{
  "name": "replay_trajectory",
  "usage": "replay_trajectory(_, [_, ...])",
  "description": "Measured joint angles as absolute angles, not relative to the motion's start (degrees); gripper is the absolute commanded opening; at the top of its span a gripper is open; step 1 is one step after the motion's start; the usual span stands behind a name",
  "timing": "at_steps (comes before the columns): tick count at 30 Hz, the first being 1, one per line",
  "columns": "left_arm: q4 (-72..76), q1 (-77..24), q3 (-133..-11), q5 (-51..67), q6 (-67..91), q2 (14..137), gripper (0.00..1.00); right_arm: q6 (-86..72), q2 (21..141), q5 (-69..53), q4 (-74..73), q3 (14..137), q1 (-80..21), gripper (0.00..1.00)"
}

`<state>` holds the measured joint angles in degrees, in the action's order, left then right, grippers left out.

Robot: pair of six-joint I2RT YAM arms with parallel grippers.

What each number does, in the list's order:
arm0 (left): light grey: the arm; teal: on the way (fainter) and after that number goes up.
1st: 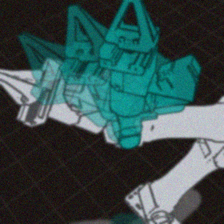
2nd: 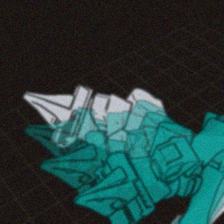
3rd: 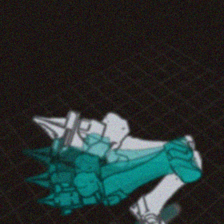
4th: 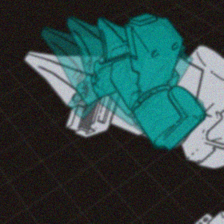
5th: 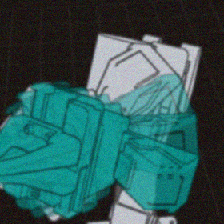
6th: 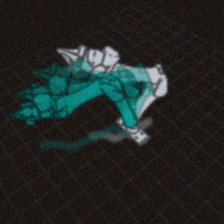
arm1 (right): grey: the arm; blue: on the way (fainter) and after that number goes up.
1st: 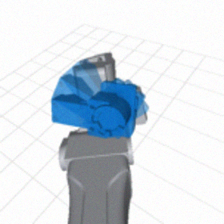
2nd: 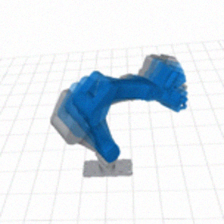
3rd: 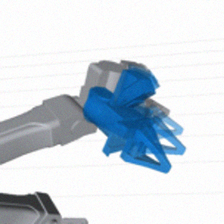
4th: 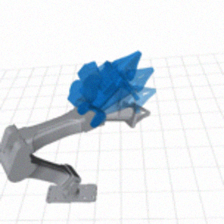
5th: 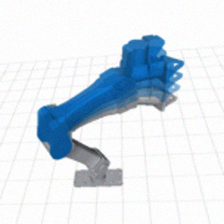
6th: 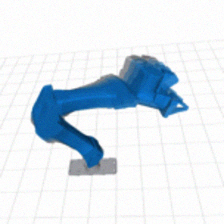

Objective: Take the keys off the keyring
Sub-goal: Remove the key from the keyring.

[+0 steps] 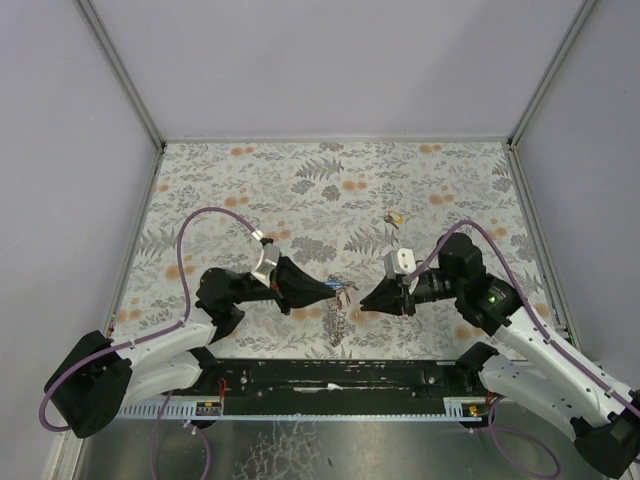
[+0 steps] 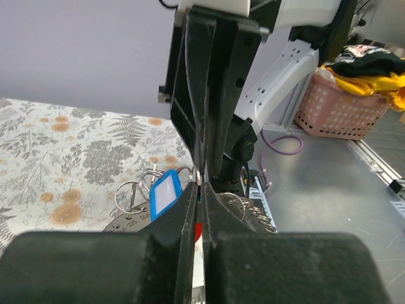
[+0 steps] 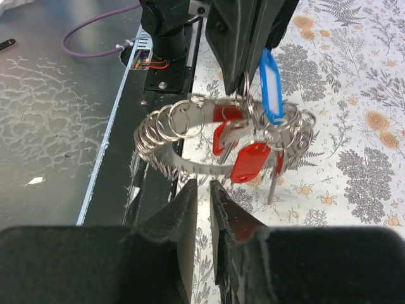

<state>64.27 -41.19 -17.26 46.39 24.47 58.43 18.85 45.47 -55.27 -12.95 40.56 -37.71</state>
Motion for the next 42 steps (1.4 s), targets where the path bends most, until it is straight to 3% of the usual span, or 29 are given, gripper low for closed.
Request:
replay_trajectory(6, [70.0, -41.2, -17.3, 46.8, 28.8, 59.0, 0.0, 13.8, 43.9, -55.0, -6.4, 36.8, -39.4, 0.23])
replay_trajectory(11, [73.2, -41.2, -17.3, 47.7, 31.1, 61.3, 0.0, 9.6, 44.9, -54.1, -0.3, 35.5, -41.9, 0.32])
replay_trajectory(19, [74.0, -41.2, -17.8, 48.3, 31.9, 62.8, 0.0, 5.5, 45.2, -50.4, 6.0, 32.8, -45.4, 0.34])
replay_trajectory(26, [74.5, -41.2, -18.1, 48.5, 32.2, 63.2, 0.0, 4.9, 45.9, -46.6, 8.8, 31.9, -46.5, 0.45])
replay_trajectory(35, [75.3, -41.2, -18.2, 48.5, 32.7, 63.5, 0.0, 4.4, 47.1, -42.5, 12.7, 30.5, -46.8, 0.47])
replay_trajectory(37, [76.0, -41.2, -18.2, 48.5, 33.0, 64.0, 0.0, 4.2, 47.4, -42.3, 13.7, 30.1, -47.0, 0.43])
replay_trajectory(42, [77.3, -41.2, -18.3, 48.4, 33.7, 64.9, 0.0, 3.6, 47.8, -41.4, 16.3, 29.6, -47.7, 0.18])
